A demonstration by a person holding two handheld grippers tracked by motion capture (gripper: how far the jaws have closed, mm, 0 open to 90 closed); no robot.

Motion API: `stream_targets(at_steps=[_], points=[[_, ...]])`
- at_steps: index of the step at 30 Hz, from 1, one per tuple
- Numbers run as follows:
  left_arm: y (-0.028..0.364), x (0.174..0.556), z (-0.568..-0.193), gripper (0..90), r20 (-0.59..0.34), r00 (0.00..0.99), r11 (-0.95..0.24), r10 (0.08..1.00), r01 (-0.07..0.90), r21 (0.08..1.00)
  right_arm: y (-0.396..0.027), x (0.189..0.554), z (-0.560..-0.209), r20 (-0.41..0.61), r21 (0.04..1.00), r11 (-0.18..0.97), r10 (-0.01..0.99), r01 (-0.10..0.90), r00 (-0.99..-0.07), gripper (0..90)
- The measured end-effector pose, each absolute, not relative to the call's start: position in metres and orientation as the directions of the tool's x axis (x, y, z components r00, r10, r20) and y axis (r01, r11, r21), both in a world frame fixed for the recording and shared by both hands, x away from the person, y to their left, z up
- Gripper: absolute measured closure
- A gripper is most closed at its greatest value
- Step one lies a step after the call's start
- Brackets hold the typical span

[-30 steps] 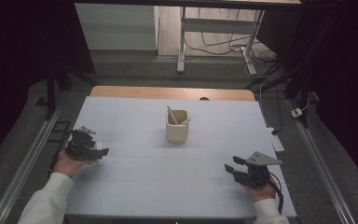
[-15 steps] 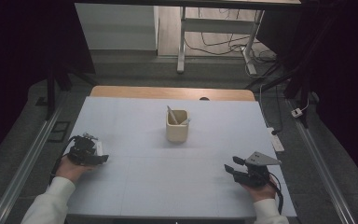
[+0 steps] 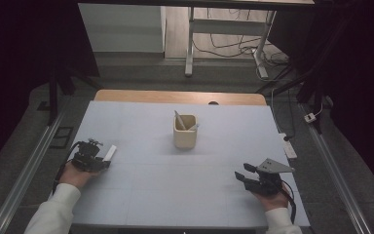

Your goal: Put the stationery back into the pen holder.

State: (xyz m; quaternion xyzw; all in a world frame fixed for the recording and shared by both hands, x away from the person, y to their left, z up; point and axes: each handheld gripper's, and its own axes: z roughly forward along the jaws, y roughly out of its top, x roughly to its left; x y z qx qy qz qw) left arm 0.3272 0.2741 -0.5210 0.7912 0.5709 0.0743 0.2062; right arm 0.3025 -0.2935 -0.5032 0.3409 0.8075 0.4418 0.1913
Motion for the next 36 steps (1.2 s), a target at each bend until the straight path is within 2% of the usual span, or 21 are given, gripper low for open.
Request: stream_targets(at_steps=[2, 9, 23, 36], points=[[0.277, 0.328, -0.521, 65.6, -0.138, 0.333, -0.251, 0.933, 0.875, 0.414, -0.294, 0.303, -0.503, -0.007, 0.844, 0.376, 0.720, 0.383, -0.694, 47.4], [0.277, 0.325, -0.522, 66.1, -0.106, 0.361, -0.283, 0.927, 0.855, 0.434, -0.294, 0.302, -0.503, -0.008, 0.845, 0.376, 0.721, 0.381, -0.693, 47.4], [0.282, 0.309, -0.514, 66.3, -0.167, 0.438, -0.279, 0.883, 0.777, 0.563, -0.294, 0.302, -0.502, -0.007, 0.852, 0.365, 0.725, 0.375, -0.689, 47.5], [0.258, 0.300, -0.499, 66.4, -0.157, 0.562, -0.350, 0.812, 0.685, 0.639, -0.295, 0.302, -0.501, 0.000, 0.857, 0.355, 0.724, 0.373, -0.690, 47.4]])
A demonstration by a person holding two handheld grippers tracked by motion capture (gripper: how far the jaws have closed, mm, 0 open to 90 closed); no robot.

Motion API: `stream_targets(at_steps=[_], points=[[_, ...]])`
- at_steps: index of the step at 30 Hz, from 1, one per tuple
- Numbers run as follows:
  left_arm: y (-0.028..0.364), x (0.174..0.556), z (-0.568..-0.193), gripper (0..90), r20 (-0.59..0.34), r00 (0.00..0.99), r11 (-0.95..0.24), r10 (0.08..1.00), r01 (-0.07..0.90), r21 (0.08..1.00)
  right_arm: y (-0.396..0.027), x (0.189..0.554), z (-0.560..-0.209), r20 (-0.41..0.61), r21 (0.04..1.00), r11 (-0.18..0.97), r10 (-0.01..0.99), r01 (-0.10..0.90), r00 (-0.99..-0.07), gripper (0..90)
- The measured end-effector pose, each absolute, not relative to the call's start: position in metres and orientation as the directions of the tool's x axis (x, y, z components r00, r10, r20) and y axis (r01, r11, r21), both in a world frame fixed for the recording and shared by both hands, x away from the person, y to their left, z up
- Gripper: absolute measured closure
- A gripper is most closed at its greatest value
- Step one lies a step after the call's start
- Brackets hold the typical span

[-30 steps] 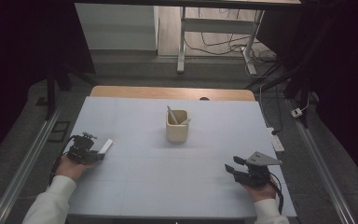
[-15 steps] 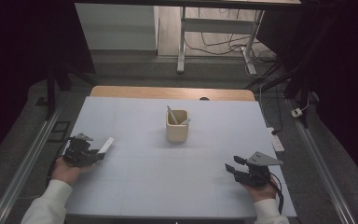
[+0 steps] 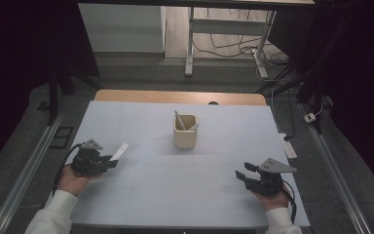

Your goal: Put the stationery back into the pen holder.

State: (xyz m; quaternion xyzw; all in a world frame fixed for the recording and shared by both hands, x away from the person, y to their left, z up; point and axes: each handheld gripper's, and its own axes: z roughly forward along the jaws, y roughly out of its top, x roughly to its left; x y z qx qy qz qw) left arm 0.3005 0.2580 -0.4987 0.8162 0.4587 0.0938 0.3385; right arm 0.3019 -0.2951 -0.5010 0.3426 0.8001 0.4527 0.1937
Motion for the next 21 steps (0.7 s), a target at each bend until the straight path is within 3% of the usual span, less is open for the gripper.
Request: stream_targets(at_steps=[11, 21], points=[[0.213, 0.298, -0.482, 66.4, -0.119, 0.700, -0.441, 0.704, 0.562, 0.700, -0.295, 0.302, -0.501, -0.010, 0.856, 0.366, 0.718, 0.366, -0.696, 47.2], [0.187, 0.296, -0.478, 66.3, -0.097, 0.751, -0.481, 0.653, 0.510, 0.713, -0.295, 0.302, -0.501, -0.015, 0.854, 0.372, 0.715, 0.363, -0.699, 47.1]])
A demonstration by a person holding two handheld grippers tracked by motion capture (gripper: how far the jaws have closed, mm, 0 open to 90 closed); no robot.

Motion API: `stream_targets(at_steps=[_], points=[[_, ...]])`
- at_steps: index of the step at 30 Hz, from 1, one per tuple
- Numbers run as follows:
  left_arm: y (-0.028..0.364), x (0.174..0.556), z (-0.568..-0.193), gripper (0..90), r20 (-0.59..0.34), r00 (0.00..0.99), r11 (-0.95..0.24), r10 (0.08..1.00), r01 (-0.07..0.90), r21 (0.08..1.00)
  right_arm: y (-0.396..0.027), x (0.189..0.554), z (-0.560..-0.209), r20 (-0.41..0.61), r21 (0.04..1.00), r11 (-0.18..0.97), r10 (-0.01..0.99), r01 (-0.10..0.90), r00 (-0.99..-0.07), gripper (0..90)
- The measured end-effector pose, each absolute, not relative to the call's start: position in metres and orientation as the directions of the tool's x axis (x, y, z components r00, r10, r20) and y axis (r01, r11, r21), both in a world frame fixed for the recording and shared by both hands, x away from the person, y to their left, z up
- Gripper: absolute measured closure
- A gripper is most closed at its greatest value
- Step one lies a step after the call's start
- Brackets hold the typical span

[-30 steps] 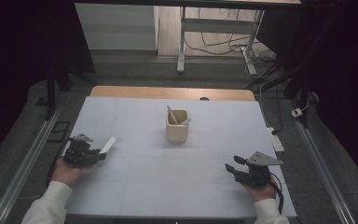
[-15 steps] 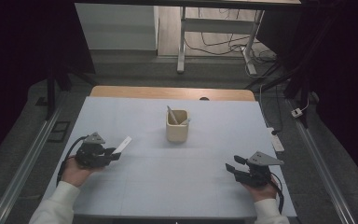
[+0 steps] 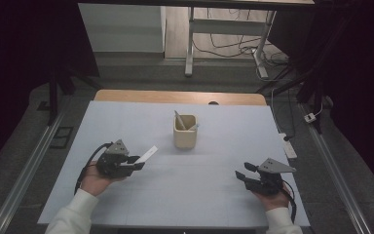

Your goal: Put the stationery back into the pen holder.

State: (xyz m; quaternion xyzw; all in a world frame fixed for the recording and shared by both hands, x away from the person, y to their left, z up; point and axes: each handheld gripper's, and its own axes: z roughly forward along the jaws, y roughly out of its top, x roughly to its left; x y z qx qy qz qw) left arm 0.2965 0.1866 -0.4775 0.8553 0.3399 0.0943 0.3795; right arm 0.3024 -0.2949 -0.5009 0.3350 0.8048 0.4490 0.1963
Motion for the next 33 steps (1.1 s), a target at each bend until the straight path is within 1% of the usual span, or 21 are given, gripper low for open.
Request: stream_targets(at_steps=[17, 24, 28, 33], points=[[0.134, 0.296, -0.479, 66.3, -0.049, 0.827, -0.559, 0.560, 0.421, 0.714, -0.288, 0.301, -0.494, 0.002, 0.872, 0.350, 0.696, 0.342, -0.718, 46.7], [0.119, 0.294, -0.482, 66.3, -0.044, 0.848, -0.582, 0.529, 0.400, 0.708, -0.280, 0.300, -0.493, -0.024, 0.861, 0.387, 0.678, 0.329, -0.735, 46.7], [0.111, 0.292, -0.484, 66.3, -0.026, 0.862, -0.607, 0.507, 0.378, 0.699, -0.274, 0.300, -0.493, -0.028, 0.861, 0.396, 0.662, 0.319, -0.749, 46.7], [0.104, 0.291, -0.484, 66.3, -0.020, 0.867, -0.612, 0.498, 0.368, 0.700, -0.268, 0.299, -0.493, -0.045, 0.854, 0.417, 0.655, 0.311, -0.755, 46.3]])
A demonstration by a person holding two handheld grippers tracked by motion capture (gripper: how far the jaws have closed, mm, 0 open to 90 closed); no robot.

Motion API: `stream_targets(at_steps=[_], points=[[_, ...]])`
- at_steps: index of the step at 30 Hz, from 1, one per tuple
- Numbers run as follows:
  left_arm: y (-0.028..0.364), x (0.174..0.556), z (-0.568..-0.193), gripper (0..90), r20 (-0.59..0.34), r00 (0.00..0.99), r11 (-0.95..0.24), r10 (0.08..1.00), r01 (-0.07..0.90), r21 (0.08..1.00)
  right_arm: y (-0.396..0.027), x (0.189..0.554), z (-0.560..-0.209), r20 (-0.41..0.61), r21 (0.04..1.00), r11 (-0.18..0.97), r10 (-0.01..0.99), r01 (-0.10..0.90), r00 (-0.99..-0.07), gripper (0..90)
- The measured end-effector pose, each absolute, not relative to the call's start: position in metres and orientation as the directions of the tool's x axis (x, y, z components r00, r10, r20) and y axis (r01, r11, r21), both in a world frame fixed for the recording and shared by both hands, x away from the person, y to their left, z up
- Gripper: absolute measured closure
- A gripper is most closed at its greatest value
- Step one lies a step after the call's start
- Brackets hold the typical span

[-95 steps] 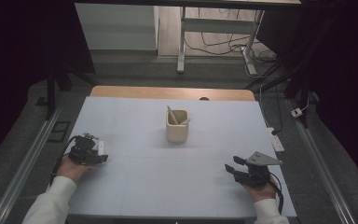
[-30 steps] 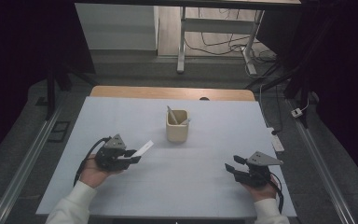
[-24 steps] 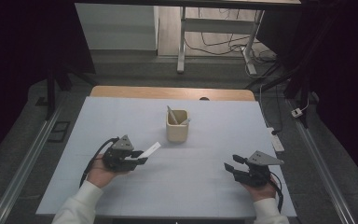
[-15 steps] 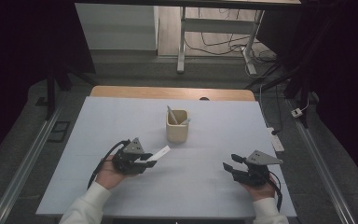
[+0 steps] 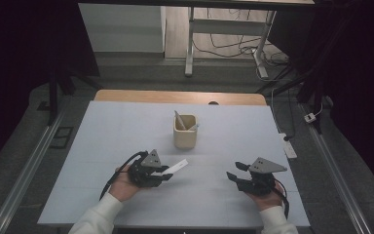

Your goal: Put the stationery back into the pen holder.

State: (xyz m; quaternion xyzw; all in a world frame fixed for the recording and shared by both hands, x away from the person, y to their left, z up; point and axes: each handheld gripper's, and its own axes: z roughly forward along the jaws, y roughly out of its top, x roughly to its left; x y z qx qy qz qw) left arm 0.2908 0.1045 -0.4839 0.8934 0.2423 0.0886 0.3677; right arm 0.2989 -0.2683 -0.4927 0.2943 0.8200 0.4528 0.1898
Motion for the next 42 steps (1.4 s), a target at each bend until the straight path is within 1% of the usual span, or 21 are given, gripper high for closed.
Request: stream_targets(at_steps=[9, 16, 23, 29, 35, 42], points=[[0.095, 0.289, -0.486, 66.3, -0.008, 0.883, -0.641, 0.470, 0.347, 0.685, -0.256, 0.298, -0.490, -0.051, 0.844, 0.443, 0.627, 0.302, -0.777, 45.9], [0.084, 0.288, -0.488, 66.2, 0.000, 0.897, -0.670, 0.443, 0.331, 0.665, -0.240, 0.295, -0.485, -0.053, 0.827, 0.483, 0.575, 0.287, -0.816, 45.9], [0.069, 0.289, -0.492, 66.2, 0.001, 0.907, -0.698, 0.421, 0.324, 0.638, -0.213, 0.289, -0.478, -0.087, 0.798, 0.556, 0.487, 0.232, -0.869, 45.2], [0.056, 0.287, -0.497, 66.2, -0.006, 0.921, -0.731, 0.390, 0.314, 0.606, -0.193, 0.287, -0.479, -0.129, 0.754, 0.631, 0.417, 0.184, -0.900, 45.2], [0.047, 0.284, -0.500, 66.2, -0.011, 0.935, -0.754, 0.355, 0.293, 0.588, -0.178, 0.284, -0.481, -0.167, 0.716, 0.685, 0.358, 0.137, -0.919, 45.4], [0.042, 0.281, -0.501, 66.1, -0.010, 0.948, -0.766, 0.319, 0.265, 0.585, -0.166, 0.281, -0.488, -0.218, 0.648, 0.757, 0.292, 0.086, -0.931, 48.6]])
